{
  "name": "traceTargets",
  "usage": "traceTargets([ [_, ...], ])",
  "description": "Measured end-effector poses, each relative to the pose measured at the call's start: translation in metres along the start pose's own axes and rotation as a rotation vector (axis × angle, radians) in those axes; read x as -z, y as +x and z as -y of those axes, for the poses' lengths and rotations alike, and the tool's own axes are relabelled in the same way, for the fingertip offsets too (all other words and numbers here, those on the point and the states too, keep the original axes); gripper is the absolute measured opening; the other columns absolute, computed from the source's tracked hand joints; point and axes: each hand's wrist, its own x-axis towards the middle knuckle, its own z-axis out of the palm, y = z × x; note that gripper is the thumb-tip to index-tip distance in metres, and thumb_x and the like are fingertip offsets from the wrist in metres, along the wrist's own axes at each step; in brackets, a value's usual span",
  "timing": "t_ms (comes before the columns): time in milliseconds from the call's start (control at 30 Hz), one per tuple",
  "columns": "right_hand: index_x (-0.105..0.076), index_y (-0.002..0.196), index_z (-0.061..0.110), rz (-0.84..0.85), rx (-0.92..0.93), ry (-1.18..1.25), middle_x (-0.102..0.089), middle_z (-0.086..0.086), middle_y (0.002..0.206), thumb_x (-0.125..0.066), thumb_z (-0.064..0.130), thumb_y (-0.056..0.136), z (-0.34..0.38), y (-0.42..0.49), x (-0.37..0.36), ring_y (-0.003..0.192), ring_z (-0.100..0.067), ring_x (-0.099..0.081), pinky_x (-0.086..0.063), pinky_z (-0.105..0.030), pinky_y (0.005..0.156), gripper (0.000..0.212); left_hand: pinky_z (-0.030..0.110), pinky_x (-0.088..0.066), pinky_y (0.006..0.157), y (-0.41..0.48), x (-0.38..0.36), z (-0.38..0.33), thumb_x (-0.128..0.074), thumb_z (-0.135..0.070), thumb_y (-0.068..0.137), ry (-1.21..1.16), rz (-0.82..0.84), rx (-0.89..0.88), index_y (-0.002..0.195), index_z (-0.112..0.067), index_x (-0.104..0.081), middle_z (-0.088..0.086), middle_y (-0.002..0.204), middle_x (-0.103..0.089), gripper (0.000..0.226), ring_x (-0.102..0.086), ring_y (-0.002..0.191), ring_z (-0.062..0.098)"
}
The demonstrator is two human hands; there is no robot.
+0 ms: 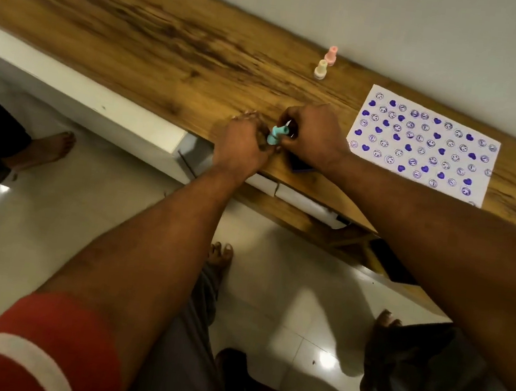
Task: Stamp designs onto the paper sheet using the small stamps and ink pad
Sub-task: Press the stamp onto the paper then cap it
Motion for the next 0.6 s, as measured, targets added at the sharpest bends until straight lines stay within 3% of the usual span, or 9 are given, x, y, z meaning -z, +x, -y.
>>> traceTargets([
  [100, -0.076, 0.112, 0.023, 0.014, 0.013, -0.032, -0.076, 0.001, 0.098, -0.078, 0.035, 0.084, 0.002, 0.000, -0.002, 0.089, -0.014, -0.067, -0.047, -0.023, 0.076, 0.031, 0.036, -0.046, 0.104, 0.002, 0.000, 0.003, -0.081, -0.050, 0.085, 0.000, 0.023, 0.028, 0.118, -0.024, -0.075, 0.004, 0.143, -0.065, 0.043, -0.059, 0.131, 0.024],
  [267, -0.074, 0.115, 0.022, 0.031, 0.030, -0.081, -0.075, -0.001, 0.100, -0.076, 0.034, 0.087, 0.003, 0.003, -0.005, 0.090, -0.016, -0.068, -0.055, -0.028, 0.078, 0.030, 0.037, -0.050, 0.102, 0.004, -0.001, 0.003, -0.081, -0.039, 0.085, -0.042, 0.040, 0.047, 0.118, -0.025, -0.075, 0.005, 0.135, -0.069, 0.036, -0.063, 0.126, 0.024],
  [600, -0.075, 0.116, 0.020, 0.053, 0.017, -0.185, -0.073, -0.004, 0.102, -0.069, 0.037, 0.094, 0.013, 0.016, -0.009, 0.082, -0.014, -0.059, -0.042, -0.026, 0.072, 0.028, 0.040, -0.056, 0.096, 0.007, -0.001, 0.004, -0.077, -0.023, 0.085, -0.076, 0.032, 0.036, 0.115, -0.019, -0.077, 0.004, 0.117, -0.075, 0.030, -0.068, 0.112, 0.025],
])
